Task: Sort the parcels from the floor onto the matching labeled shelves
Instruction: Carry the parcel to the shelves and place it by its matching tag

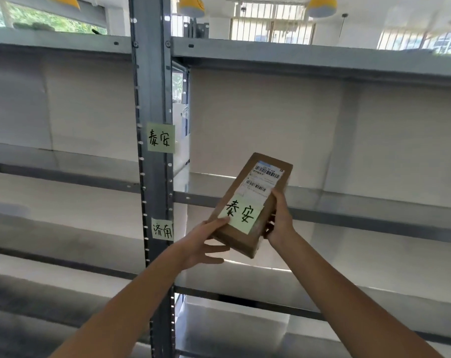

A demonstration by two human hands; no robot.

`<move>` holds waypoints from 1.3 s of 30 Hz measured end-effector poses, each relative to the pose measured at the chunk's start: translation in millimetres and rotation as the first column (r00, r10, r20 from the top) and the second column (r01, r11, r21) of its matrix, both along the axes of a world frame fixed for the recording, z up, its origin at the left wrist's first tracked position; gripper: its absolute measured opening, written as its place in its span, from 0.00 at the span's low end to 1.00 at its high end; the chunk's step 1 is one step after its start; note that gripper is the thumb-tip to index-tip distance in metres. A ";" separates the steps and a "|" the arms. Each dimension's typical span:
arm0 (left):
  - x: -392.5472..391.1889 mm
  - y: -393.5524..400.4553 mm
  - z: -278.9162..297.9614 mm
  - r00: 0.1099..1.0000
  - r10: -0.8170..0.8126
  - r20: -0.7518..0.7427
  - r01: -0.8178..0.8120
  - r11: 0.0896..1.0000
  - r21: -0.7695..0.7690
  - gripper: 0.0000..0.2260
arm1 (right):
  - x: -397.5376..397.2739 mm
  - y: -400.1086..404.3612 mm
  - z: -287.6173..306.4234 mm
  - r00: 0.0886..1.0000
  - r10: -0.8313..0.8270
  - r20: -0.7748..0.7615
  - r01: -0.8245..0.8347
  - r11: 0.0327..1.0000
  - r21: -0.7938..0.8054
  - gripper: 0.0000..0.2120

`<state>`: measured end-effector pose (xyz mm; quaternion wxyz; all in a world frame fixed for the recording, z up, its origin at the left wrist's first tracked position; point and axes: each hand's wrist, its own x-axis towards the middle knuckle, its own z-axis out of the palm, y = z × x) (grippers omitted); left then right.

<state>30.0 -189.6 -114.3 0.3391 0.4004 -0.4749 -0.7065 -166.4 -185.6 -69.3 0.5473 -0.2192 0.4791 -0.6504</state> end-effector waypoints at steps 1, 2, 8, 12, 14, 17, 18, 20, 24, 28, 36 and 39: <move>-3.8 -2.7 0.7 0.999 0.030 -0.043 -0.030 0.999 0.012 0.31 | -0.8 -1.4 0.1 0.999 -0.005 0.032 0.005 1.000 0.001 0.27; -6.8 -6.5 0.6 0.994 0.063 -0.087 -0.061 0.998 0.023 0.32 | -1.1 -3.4 -0.1 0.998 -0.002 0.060 0.002 1.000 0.000 0.27; -8.8 -32.8 17.5 0.970 0.199 -0.140 -0.188 0.978 0.087 0.25 | -24.8 -20.9 -11.4 0.997 0.078 0.015 -0.078 0.996 -0.033 0.34; 3.0 -61.4 34.7 0.971 0.239 0.006 -0.239 0.971 0.032 0.30 | -55.7 -32.4 -15.1 0.990 -0.045 -0.135 0.035 0.997 -0.076 0.42; 6.5 -75.2 43.2 0.975 0.219 0.039 -0.220 0.975 0.012 0.33 | -67.3 -34.3 -10.5 0.943 -0.116 -0.311 0.087 0.991 -0.105 0.41; 6.1 -92.7 52.9 0.979 0.191 0.065 -0.192 0.981 0.006 0.31 | -80.8 -35.3 -2.6 0.833 -0.173 -0.525 0.113 0.983 -0.146 0.40; 5.0 -98.1 55.9 0.979 0.197 0.059 -0.197 0.980 0.008 0.29 | -84.4 -35.7 -0.5 0.824 -0.166 -0.541 0.087 0.982 -0.168 0.38; 0.4 -107.3 61.0 0.970 0.240 0.025 -0.240 0.971 -0.003 0.24 | -89.6 -38.8 0.5 0.812 -0.144 -0.566 0.037 0.980 -0.197 0.34; -16.3 -128.5 57.1 0.897 0.434 -0.081 -0.441 0.892 -0.105 0.17 | -85.4 -52.3 -7.1 0.777 -0.217 -0.592 0.115 0.972 -0.205 0.34; -24.7 -140.7 45.0 0.829 0.552 -0.095 -0.560 0.814 -0.153 0.19 | -74.4 -70.3 -12.3 0.760 -0.271 -0.591 0.172 0.960 -0.219 0.33; -20.3 -156.5 40.7 0.776 0.629 0.031 -0.552 0.703 -0.449 0.22 | -54.3 -104.1 -7.5 0.714 -0.289 -0.638 0.231 0.957 -0.175 0.29; -12.8 -170.0 47.9 0.765 0.640 0.068 -0.548 0.704 -0.452 0.19 | -56.2 -111.0 0.6 0.728 -0.253 -0.637 0.212 0.967 -0.143 0.26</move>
